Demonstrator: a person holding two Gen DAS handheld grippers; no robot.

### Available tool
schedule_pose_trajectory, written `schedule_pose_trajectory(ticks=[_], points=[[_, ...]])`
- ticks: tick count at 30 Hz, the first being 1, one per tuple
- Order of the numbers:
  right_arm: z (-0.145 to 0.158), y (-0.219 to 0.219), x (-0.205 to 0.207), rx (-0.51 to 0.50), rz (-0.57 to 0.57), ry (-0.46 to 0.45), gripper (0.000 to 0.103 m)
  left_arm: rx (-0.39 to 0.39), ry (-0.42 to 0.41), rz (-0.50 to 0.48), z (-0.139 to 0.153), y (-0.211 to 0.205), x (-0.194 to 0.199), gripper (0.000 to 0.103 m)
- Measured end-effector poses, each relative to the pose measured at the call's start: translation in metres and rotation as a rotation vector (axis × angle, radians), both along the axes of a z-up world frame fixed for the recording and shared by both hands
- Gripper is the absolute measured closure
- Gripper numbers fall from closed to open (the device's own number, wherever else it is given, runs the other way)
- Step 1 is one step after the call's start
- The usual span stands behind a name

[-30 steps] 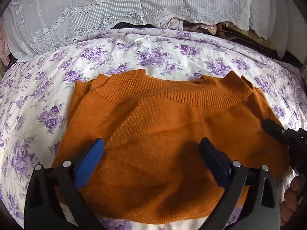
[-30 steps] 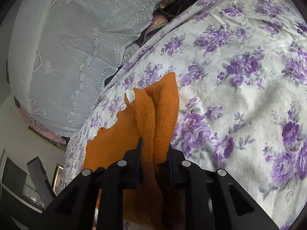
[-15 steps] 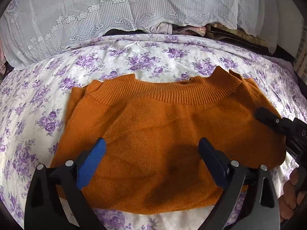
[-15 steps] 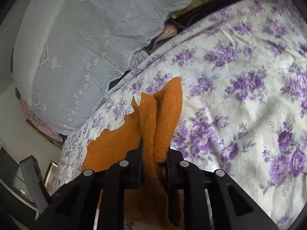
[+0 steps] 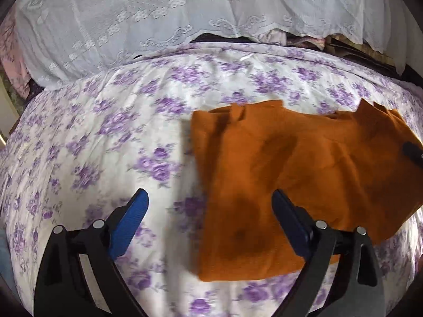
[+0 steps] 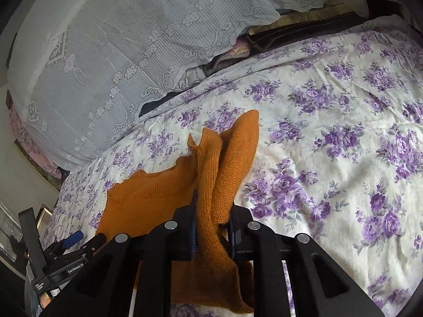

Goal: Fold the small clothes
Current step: 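Lift the held side edge with the right tool and fold it across the body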

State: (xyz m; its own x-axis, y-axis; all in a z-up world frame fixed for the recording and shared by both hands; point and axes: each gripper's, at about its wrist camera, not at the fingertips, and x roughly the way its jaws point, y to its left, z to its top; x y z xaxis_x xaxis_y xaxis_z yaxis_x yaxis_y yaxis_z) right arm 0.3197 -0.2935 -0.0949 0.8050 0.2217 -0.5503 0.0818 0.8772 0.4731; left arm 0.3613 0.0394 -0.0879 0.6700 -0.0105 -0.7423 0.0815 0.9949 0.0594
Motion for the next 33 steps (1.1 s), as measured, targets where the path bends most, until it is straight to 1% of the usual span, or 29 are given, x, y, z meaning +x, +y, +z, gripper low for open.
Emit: schedule_pose_trajectory(ticks=[3, 4, 7, 9, 11, 20, 29, 33], points=[[0.010, 0.010, 0.001, -0.017, -0.011, -0.003, 0.085, -0.127, 0.075, 0.056, -0.015, 0.028, 0.009, 0.011], [0.013, 0.014, 0.001, -0.024, -0.015, -0.005, 0.085, -0.124, 0.083, 0.054, -0.016, 0.028, 0.012, 0.011], [0.023, 0.028, -0.001, -0.061, -0.019, -0.016, 0.085, -0.042, 0.039, 0.016, -0.014, 0.013, 0.009, 0.011], [0.030, 0.039, -0.001, -0.092, -0.021, -0.019, 0.085, -0.014, 0.033, -0.017, -0.015, 0.004, 0.008, 0.011], [0.036, 0.050, -0.001, -0.117, -0.020, -0.018, 0.085, 0.004, 0.024, -0.020, -0.014, 0.002, 0.009, 0.011], [0.055, 0.096, 0.006, -0.222, -0.015, -0.005, 0.085, -0.098, 0.054, 0.024, -0.011, 0.025, 0.018, 0.011], [0.062, 0.136, 0.016, -0.315, 0.009, 0.006, 0.085, -0.135, 0.056, 0.035, -0.008, 0.036, 0.025, 0.011], [0.065, 0.148, 0.016, -0.323, 0.035, 0.004, 0.085, -0.148, 0.071, 0.017, -0.007, 0.036, 0.033, 0.011]])
